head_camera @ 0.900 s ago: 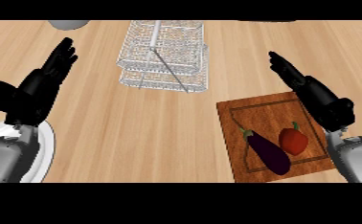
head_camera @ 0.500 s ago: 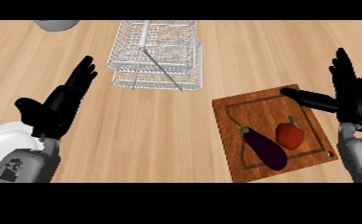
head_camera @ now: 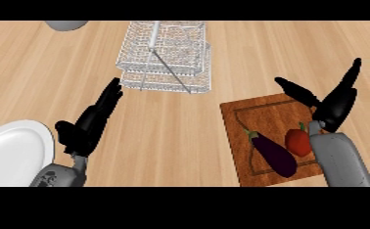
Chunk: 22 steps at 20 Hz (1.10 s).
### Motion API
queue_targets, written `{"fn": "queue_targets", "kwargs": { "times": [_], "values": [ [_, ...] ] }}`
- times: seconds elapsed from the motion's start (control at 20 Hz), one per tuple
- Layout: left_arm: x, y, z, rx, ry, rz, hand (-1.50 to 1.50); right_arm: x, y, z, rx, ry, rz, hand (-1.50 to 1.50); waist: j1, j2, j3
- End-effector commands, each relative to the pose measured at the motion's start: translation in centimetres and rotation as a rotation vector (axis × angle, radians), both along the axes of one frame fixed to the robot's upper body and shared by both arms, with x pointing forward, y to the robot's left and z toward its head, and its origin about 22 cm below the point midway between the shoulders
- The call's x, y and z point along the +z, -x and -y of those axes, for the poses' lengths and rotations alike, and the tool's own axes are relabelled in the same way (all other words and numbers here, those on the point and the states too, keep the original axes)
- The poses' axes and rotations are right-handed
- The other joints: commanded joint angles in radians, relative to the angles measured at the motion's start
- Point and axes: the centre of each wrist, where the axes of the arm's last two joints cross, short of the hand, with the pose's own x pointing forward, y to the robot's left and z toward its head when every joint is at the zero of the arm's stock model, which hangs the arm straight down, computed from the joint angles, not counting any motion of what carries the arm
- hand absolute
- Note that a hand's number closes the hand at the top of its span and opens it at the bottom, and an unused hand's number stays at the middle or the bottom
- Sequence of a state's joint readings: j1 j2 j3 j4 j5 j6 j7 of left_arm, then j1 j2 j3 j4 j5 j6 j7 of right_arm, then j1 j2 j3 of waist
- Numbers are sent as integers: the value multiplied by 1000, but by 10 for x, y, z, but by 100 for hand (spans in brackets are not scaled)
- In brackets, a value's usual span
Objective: Pick the bell pepper from the cutting board and place it in the tiered basket
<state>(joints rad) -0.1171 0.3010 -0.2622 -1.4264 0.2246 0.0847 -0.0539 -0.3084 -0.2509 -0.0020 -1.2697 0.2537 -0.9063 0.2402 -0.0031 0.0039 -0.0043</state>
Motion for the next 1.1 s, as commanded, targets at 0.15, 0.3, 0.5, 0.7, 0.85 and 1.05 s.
{"fn": "queue_targets", "kwargs": {
  "times": [0.15,0.3,0.5,0.7,0.85,1.05],
  "values": [
    [-4,1,4,-11,-7,-5,0,-21,7,36,-59,194,-450,-150,-10,-12,-11],
    [-7,2,4,2,-2,-12,0,-24,7,37,1,210,-705,-150,-2,-13,-19],
    [-4,-1,4,-17,-9,-8,0,-18,-2,27,19,264,-1010,-150,13,-15,-15],
    [-10,1,5,-9,10,-3,0,28,-25,-17,64,265,-1160,-150,5,-23,-9],
    [-7,-2,5,-3,0,-17,0,57,-31,-52,67,265,-1215,-150,-11,-24,-4],
    [-8,-4,-7,2,17,-3,0,78,-36,-66,71,261,-1250,-150,-18,-20,-4]
  ]
}}
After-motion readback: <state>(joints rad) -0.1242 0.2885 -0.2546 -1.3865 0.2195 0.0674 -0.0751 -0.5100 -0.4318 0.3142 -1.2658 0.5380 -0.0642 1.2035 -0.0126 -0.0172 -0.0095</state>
